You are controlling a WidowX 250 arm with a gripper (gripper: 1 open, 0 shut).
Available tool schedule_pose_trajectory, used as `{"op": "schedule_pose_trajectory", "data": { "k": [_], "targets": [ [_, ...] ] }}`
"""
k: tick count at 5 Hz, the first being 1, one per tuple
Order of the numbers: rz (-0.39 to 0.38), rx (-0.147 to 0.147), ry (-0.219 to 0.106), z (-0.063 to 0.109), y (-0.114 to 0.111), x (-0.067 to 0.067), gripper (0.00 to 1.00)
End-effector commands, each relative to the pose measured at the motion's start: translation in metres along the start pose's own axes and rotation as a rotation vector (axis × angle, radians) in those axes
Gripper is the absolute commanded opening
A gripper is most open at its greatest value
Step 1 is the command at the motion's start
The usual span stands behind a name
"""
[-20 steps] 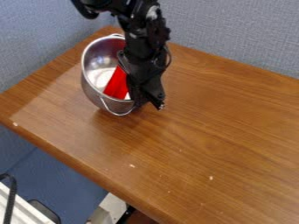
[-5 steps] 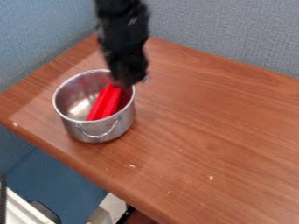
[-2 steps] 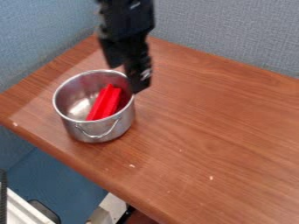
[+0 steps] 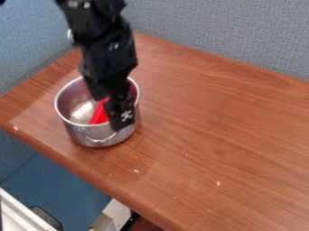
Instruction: Move the red object from the metal pot to the table
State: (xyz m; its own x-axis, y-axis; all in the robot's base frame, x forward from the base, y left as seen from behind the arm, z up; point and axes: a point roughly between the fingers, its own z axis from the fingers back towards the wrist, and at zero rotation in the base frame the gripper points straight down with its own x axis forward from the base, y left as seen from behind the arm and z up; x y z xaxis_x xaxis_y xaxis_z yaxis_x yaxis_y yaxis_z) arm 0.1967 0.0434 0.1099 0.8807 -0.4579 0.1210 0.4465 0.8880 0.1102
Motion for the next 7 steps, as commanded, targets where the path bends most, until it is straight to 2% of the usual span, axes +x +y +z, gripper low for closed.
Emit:
{"op": "schedule_pose_trajectory", "data": {
  "k": [1, 2, 3, 4, 5, 6, 7],
  "targets": [
    [-0.021, 0.003, -0.027, -0.007, -0.001, -0.01, 1.0],
    [-0.048, 0.01, -0.027, -0.012, -0.003, -0.017, 1.0],
    [-0.079, -0.004, -0.027, -0.015, -0.004, -0.023, 1.0],
    [-0.084, -0.012, -0.063, -0.019, -0.002, -0.009, 1.0],
    [-0.073, -0.01, -0.114, -0.027, -0.001, 0.002, 1.0],
    [-0.077, 0.001, -0.129, -0.016, 0.007, 0.014, 1.0],
    [-0.064, -0.011, -0.139, -0.014, 0.012, 0.019, 1.0]
  ]
}}
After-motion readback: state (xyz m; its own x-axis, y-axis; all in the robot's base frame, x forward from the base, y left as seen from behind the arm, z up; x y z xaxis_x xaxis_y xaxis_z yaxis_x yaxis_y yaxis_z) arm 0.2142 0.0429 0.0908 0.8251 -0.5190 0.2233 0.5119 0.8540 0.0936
